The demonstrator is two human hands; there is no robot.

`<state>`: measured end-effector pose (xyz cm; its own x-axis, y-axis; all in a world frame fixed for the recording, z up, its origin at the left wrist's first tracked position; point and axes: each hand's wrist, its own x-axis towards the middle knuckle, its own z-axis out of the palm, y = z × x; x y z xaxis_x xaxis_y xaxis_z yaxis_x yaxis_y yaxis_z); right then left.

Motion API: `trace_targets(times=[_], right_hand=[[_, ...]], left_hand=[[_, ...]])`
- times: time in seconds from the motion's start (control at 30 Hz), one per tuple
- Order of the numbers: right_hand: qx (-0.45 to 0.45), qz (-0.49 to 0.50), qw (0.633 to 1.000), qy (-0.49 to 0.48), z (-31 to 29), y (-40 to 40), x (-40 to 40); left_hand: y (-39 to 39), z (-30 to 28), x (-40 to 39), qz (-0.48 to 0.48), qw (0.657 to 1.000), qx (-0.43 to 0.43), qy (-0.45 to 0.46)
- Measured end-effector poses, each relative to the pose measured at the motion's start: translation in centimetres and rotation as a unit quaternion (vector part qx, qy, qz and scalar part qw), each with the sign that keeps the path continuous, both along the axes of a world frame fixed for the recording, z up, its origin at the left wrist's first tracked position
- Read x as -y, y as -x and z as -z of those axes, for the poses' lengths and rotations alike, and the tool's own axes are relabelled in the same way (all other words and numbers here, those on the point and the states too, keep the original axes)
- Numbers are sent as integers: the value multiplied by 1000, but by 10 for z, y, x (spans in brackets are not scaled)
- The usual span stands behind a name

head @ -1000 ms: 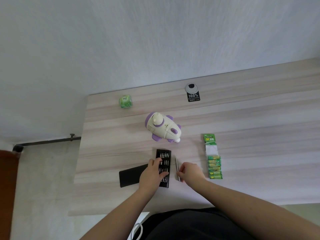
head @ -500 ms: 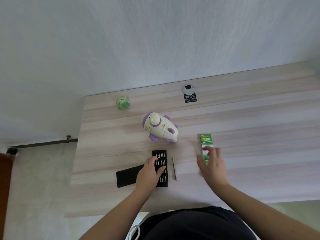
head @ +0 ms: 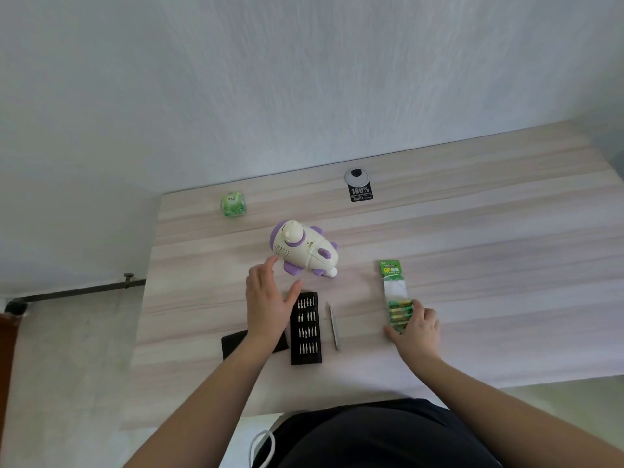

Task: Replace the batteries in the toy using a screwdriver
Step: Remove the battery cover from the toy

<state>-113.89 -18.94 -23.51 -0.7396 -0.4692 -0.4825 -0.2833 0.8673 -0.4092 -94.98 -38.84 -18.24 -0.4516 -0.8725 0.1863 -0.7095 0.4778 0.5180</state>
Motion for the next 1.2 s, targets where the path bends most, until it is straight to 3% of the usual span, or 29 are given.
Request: trace_targets(times=[0.2, 0.33, 0.5, 0.6, 0.7, 0.8, 0.93, 1.2], right_hand=[[-3, -20, 1000, -13, -4, -4, -1], [-35, 43, 998, -4, -21, -10, 6], [-78, 59, 990, 103, -64, -19, 45], [-38, 19, 980, 197, -86, -32, 87], [16, -24, 978, 207, -102, -43, 126], [38, -67, 983, 166, -111, -49, 153], [45, -15, 987, 156, -107, -45, 170], [63, -23, 990, 121, -109, -29, 186]], left_hand=[[0, 0, 16, 24, 1000, 6, 0], [-2, -6, 44, 81, 997, -12, -7], [11, -23, 84, 201, 979, 18, -14], [29, -33, 98, 278, 958, 70, 1], [47, -36, 106, 321, 942, 86, -58], [55, -31, 109, 308, 940, 48, -140], [56, -31, 105, 286, 948, 33, -133], [57, -27, 96, 240, 963, 15, -123]])
